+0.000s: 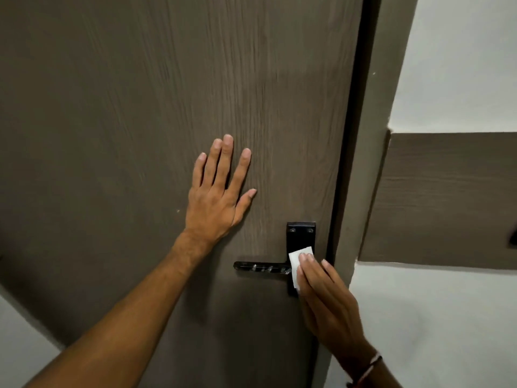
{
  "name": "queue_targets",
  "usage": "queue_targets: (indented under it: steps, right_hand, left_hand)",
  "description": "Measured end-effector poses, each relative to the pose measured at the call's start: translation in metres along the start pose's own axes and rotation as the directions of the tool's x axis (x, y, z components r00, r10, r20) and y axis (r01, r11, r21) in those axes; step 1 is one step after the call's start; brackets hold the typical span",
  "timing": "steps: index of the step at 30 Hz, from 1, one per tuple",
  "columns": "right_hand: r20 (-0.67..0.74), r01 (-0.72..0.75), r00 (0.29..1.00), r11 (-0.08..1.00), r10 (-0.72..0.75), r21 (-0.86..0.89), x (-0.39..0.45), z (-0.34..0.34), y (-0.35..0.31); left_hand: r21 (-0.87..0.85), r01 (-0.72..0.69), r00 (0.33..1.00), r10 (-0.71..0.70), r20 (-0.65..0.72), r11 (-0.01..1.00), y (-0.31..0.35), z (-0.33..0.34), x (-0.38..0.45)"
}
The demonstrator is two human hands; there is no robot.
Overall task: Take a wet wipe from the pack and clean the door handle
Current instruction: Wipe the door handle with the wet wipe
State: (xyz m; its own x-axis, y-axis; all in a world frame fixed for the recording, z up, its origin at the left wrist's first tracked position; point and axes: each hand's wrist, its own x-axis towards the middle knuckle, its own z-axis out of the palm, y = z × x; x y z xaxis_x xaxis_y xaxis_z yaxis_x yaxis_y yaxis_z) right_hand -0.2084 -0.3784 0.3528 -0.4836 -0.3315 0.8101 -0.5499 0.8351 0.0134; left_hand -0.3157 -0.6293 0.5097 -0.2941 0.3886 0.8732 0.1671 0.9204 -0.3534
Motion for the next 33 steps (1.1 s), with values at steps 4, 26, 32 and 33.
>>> queue_targets:
  steps: [4,26,32,33]
  right_hand:
    - [0.038,0.295,0.956,0.941,-0.292,-0.165,-0.004,0.002,0.027]
    - [0.414,0.621,0.783,0.621,-0.464,-0.478,0.062,0.054,-0.05]
    - [0.418,0.605,0.796,0.595,-0.438,-0.529,0.033,-0.001,0.015]
    - [0.423,0.606,0.795,0.593,-0.435,-0.53,0.028,-0.012,0.028]
  left_hand:
    - [0.007,-0.019,0.987,0.02,-0.157,1.0,-0.003,0.023,0.001]
    - [-0.029,-0.033,0.973,0.026,-0.229,0.999,-0.007,0.039,-0.006]
    - [-0.033,-0.035,0.972,0.026,-0.233,0.999,-0.004,0.038,-0.004]
    - [-0.035,-0.029,0.972,0.02,-0.234,0.999,-0.004,0.038,-0.003]
